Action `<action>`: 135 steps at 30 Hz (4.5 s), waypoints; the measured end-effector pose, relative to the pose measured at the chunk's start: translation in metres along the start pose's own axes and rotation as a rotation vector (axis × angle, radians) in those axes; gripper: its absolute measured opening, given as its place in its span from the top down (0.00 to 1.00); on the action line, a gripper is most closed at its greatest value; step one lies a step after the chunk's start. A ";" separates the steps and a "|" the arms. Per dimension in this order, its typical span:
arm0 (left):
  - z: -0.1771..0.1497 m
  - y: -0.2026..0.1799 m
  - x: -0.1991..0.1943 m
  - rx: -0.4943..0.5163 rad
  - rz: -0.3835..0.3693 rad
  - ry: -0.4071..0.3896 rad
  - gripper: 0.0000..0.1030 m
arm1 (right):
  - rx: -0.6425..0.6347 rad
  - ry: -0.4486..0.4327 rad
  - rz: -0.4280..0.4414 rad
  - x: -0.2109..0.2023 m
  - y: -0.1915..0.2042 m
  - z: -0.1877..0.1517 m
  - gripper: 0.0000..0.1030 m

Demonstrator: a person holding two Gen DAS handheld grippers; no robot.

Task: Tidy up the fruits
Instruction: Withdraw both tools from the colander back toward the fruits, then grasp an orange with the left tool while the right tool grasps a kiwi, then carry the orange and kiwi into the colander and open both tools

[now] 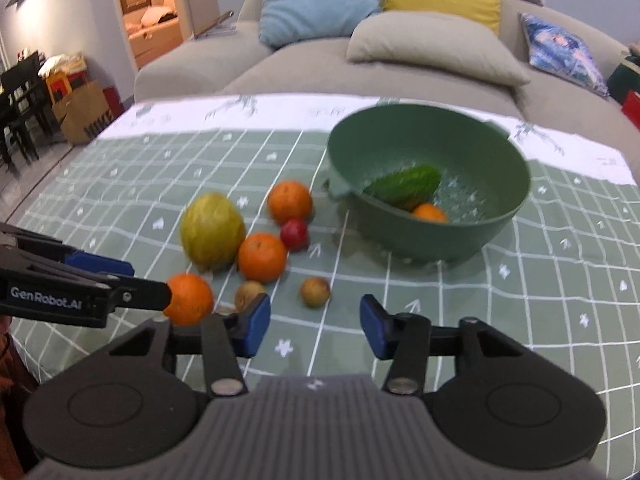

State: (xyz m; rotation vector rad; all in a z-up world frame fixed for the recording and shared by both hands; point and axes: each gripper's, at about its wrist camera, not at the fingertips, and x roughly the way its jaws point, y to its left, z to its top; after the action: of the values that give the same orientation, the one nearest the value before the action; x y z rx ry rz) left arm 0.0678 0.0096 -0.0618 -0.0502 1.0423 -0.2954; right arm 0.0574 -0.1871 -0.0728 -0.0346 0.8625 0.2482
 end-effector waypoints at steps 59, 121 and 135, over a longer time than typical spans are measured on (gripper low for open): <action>0.041 -0.007 -0.010 -0.095 -0.127 -0.018 0.60 | -0.021 -0.031 0.084 0.000 -0.012 0.023 0.83; 0.178 -0.110 0.135 0.237 0.045 0.181 0.52 | -0.227 0.190 -0.112 0.103 -0.107 0.105 0.73; 0.179 -0.109 0.052 0.195 0.000 -0.013 0.39 | -0.219 0.083 -0.125 0.051 -0.086 0.110 0.64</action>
State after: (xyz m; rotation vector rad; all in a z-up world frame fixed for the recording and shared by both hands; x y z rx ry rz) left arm 0.2216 -0.1262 0.0042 0.1233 0.9963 -0.3945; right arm 0.1912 -0.2462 -0.0451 -0.3039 0.9086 0.2237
